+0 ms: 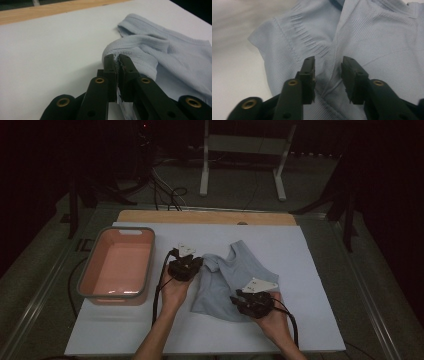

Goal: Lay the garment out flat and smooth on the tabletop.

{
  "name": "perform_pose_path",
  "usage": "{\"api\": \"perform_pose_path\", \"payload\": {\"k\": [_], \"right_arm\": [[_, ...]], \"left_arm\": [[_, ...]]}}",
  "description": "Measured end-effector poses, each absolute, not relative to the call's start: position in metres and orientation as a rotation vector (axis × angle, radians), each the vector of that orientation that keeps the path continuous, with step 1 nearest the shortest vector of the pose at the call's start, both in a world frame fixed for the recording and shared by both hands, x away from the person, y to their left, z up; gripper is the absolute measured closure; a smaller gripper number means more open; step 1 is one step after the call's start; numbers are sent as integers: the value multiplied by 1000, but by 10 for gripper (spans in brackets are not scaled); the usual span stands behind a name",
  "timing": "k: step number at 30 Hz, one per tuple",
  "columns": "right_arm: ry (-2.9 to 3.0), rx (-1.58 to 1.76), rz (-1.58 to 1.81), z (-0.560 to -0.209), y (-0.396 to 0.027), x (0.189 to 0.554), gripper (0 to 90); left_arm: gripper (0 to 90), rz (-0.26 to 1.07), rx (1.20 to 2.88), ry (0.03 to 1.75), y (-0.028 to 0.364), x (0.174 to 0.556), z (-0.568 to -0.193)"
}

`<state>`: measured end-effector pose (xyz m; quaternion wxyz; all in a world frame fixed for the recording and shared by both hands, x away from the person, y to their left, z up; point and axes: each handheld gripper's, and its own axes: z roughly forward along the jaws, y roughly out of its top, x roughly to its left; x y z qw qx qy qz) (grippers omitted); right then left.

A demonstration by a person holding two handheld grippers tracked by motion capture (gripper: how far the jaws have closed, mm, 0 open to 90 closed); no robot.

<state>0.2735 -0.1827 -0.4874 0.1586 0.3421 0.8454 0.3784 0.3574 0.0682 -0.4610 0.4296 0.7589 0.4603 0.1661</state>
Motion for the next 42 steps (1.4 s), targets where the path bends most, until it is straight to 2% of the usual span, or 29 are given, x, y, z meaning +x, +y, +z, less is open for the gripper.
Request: {"api": "perform_pose_path", "payload": {"k": [6,17,28,36,38,42], "right_arm": [[2422,974,1068,-488,-183,274,713],[2450,976,1077,-486,-188,273,881],[2477,921,1078,-483,-191,267,893],[2485,904,1077,-482,-191,266,895],[2483,917,1081,-482,-191,266,894],[2481,933,1087,-483,-192,268,893]], "left_arm": [[865,410,1870,1154,69,363,-456],[866,404,1816,1167,72,375,-446],[866,433,1762,1203,79,388,-432],[861,423,1767,1233,77,396,-437],[823,418,1780,1231,75,395,-438],[589,391,1779,1222,76,393,-440]]}}
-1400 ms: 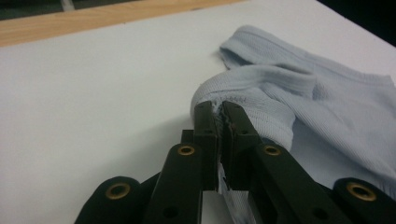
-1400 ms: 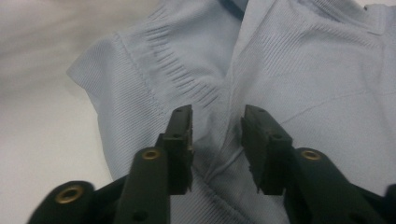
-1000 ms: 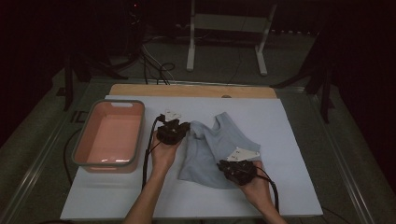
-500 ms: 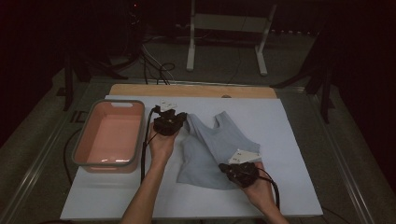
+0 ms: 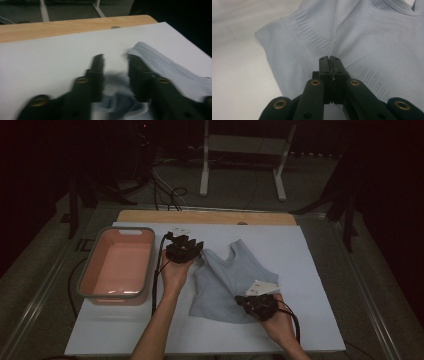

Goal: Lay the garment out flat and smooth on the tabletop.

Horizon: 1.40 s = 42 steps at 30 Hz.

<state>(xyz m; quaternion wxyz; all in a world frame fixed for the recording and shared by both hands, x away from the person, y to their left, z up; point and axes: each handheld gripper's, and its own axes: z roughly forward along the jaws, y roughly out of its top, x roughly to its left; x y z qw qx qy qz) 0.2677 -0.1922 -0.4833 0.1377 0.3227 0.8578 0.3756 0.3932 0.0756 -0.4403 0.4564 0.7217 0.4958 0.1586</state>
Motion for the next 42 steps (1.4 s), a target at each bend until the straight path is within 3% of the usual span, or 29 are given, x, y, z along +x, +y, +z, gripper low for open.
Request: {"api": "perform_pose_path", "payload": {"k": [4,7,22,30,36,37,42], "right_arm": [[2477,936,1087,-483,-192,269,892],[2479,936,1090,-483,-193,269,889],[2465,947,1117,-481,-194,270,839],[2440,959,1117,-479,-194,270,606],[2430,977,1144,-477,-198,273,548],[2414,988,1146,-476,-201,274,488],[2384,1016,1164,-473,-208,279,421]], "left_arm": [[427,416,1810,1223,73,387,-444],[364,426,1821,1216,72,382,-446],[326,403,1864,1170,73,354,-457],[311,385,1870,1160,73,342,-463],[307,373,1875,1159,72,337,-467],[305,362,1880,1155,71,333,-470],[303,351,1897,1157,71,329,-476]]}}
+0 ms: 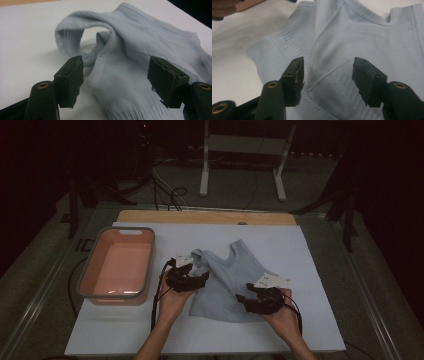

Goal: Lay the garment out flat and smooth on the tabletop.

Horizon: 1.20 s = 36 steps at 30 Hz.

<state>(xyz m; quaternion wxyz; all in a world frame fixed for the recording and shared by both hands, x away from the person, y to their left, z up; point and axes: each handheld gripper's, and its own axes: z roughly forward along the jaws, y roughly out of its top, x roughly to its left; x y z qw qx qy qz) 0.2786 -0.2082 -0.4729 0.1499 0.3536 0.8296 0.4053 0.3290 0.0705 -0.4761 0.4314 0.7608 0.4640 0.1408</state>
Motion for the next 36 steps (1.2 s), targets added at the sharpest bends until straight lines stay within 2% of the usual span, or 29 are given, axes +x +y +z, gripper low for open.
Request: {"api": "perform_pose_path", "payload": {"k": [7,16,24,36], "right_arm": [[2338,1058,1157,-470,-218,284,342],[2254,1122,1128,-462,-241,299,296],[2167,1208,1101,-458,-271,317,300],[2144,1367,964,-479,-303,347,395]], "left_arm": [[303,334,1923,1147,70,322,-483],[303,308,1944,1135,69,311,-491],[304,296,1953,1127,68,304,-493],[319,255,1995,1130,73,291,-502]]}}
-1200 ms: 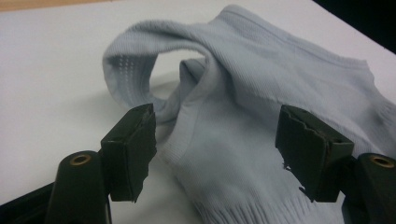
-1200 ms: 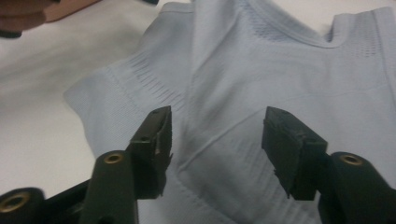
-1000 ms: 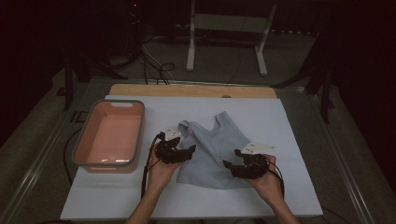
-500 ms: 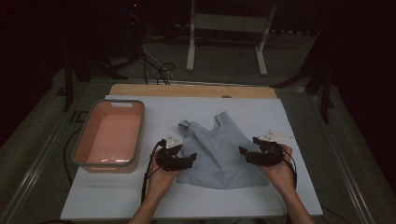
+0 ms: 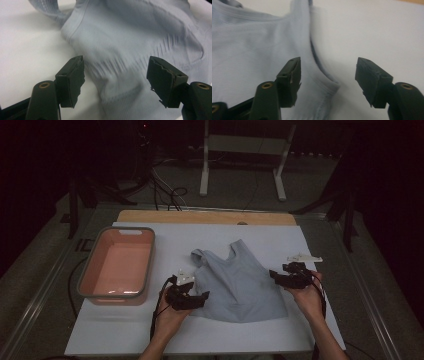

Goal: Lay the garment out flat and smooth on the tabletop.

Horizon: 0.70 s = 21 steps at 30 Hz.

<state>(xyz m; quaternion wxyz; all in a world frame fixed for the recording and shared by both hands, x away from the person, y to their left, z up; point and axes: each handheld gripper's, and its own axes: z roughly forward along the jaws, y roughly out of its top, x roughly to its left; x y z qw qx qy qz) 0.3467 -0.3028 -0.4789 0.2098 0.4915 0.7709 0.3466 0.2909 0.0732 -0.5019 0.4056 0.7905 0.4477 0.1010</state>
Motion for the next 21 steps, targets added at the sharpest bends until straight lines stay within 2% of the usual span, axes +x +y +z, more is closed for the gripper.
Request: {"api": "perform_pose_path", "payload": {"k": [11,12,17,21], "right_arm": [[2210,1428,898,-498,-307,355,520],[2218,1435,903,-499,-308,356,548],[2276,1400,895,-502,-306,359,815],[2246,1402,910,-500,-309,360,854]], "left_arm": [[375,209,2020,1141,80,287,-510],[375,199,2020,1140,79,287,-511],[454,203,2070,1147,73,290,-517],[586,208,2101,1132,69,290,-518]]}}
